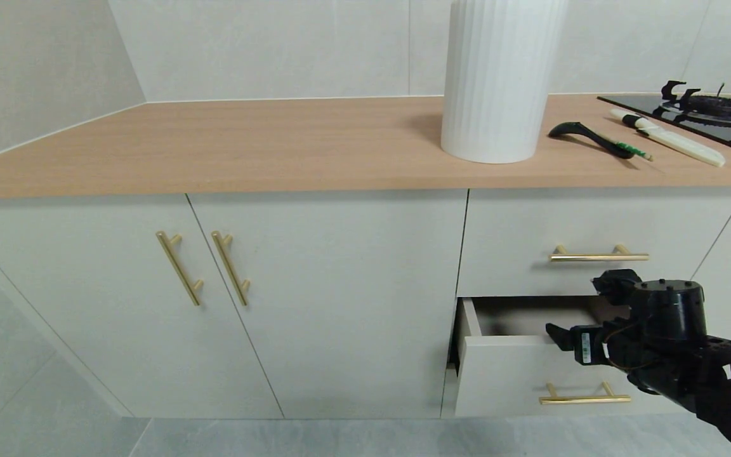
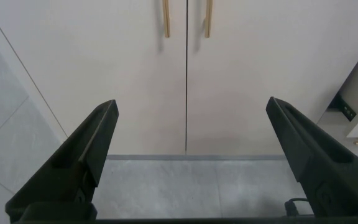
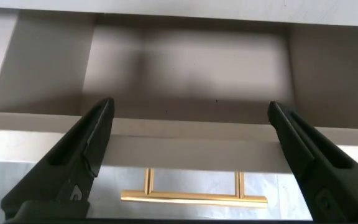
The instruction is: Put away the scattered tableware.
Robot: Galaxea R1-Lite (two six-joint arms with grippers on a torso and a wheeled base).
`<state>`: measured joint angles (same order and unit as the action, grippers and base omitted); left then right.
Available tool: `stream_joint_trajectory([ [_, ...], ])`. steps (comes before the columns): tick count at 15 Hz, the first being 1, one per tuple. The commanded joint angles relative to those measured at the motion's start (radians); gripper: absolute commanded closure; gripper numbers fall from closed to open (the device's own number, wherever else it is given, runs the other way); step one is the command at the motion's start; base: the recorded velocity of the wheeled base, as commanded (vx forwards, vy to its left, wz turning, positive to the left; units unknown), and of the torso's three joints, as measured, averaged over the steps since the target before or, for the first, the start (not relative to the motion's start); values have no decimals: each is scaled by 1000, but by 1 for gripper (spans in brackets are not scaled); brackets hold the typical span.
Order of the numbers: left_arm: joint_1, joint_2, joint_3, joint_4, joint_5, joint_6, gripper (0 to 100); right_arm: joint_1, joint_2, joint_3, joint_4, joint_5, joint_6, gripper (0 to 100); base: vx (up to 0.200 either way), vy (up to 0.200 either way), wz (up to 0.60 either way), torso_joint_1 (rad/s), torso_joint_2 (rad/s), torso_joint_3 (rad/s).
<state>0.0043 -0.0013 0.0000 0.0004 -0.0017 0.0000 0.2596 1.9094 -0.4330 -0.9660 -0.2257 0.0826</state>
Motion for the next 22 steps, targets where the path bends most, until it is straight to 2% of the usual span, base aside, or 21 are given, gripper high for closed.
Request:
stream_joint_trajectory([
  [1,0,1,0,1,0,0,0,1,2,2,4,0,-1,0,0,0,0,0,0,0],
  [3,0,1,0,0,0,0,0,1,-19,17,27,0,-7,0,0,0,0,0,0,0],
  [5,0,1,0,0,0,0,0,1,-92,8,176,8,-10,0,0,0,0,0,0,0],
  [6,0,1,0,0,0,0,0,6,-153,-20,309,14,-10,0,0,0,0,0,0,0],
  [9,0,1,0,1,0,0,0,17,-362,-199,949,100,-10,0,0,0,0,0,0,0],
  [10,0,1,0,0,0,0,0,17,-395,-240,1052,126,-10,0,0,0,0,0,0,0],
  [19,0,1,0,1,0,0,0,13,-484,-268,1018,115,19,0,0,0,0,0,0,0],
  [22,0,1,0,0,0,0,0,13,-670,-276,1035,141,23,0,0,0,0,0,0,0],
])
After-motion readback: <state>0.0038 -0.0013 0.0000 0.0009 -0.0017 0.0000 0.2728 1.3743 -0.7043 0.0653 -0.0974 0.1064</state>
